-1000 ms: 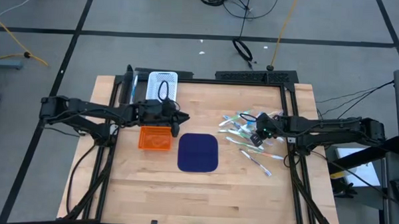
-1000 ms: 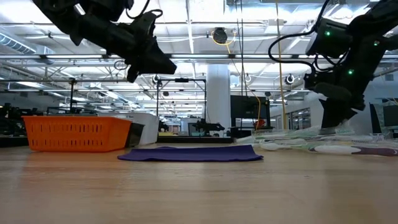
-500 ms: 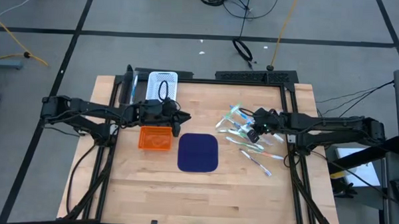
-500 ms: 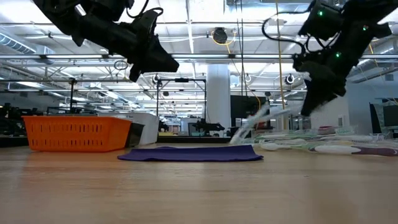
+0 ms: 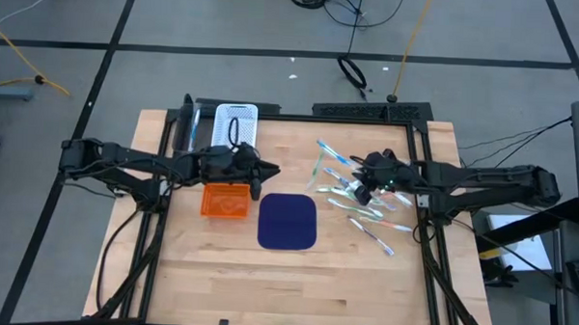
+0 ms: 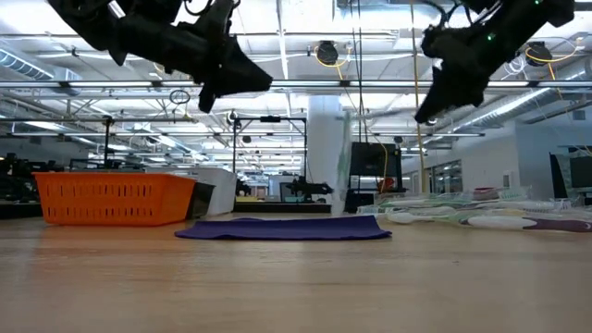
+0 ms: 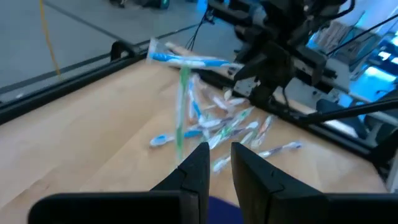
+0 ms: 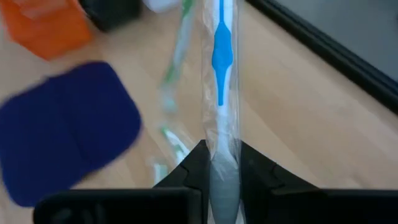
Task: Pick & Place Toothbrushes
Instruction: Put the blue toothbrush into the gray bin
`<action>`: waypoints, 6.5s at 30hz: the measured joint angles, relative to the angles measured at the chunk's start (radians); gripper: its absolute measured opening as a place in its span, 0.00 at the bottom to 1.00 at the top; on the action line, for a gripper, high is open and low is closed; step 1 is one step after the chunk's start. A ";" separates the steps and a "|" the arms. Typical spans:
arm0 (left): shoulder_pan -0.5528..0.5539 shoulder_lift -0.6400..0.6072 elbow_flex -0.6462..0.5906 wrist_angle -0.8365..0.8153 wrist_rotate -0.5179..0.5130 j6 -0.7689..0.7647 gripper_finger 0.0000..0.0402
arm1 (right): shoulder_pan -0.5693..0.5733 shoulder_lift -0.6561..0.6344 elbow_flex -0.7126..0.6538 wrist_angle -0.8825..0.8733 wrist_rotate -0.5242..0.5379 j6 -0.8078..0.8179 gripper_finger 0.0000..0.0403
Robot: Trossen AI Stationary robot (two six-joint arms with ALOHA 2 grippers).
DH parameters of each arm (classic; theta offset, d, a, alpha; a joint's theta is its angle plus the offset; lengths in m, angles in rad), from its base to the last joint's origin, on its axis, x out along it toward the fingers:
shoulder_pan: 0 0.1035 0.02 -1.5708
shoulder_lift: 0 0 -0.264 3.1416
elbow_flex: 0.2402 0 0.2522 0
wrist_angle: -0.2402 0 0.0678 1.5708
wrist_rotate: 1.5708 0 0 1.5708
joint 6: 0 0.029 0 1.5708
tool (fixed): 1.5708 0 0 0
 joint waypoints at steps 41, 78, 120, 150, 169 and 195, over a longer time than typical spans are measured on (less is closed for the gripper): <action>-0.090 0.329 0.233 0.584 0.012 0.081 0.26 | 0.183 -0.007 0.000 0.457 0.004 -0.189 0.10; -0.093 0.328 0.236 0.603 -0.079 0.052 0.52 | 0.195 0.156 -0.001 0.679 0.022 -0.258 0.03; -0.087 0.118 0.235 0.146 -0.176 0.214 0.02 | 0.195 0.173 -0.001 0.510 0.023 -0.262 0.38; 0.127 -0.286 0.235 -1.001 -0.781 -0.019 0.02 | 0.195 0.173 -0.100 0.471 0.021 -0.158 0.38; 0.527 -0.301 0.235 -1.236 -0.539 -0.021 0.02 | 0.195 0.173 -0.100 0.472 0.023 -0.158 0.37; 0.725 -0.173 0.235 -1.293 -0.340 -0.012 0.25 | 0.195 0.173 -0.100 0.472 0.023 -0.158 0.36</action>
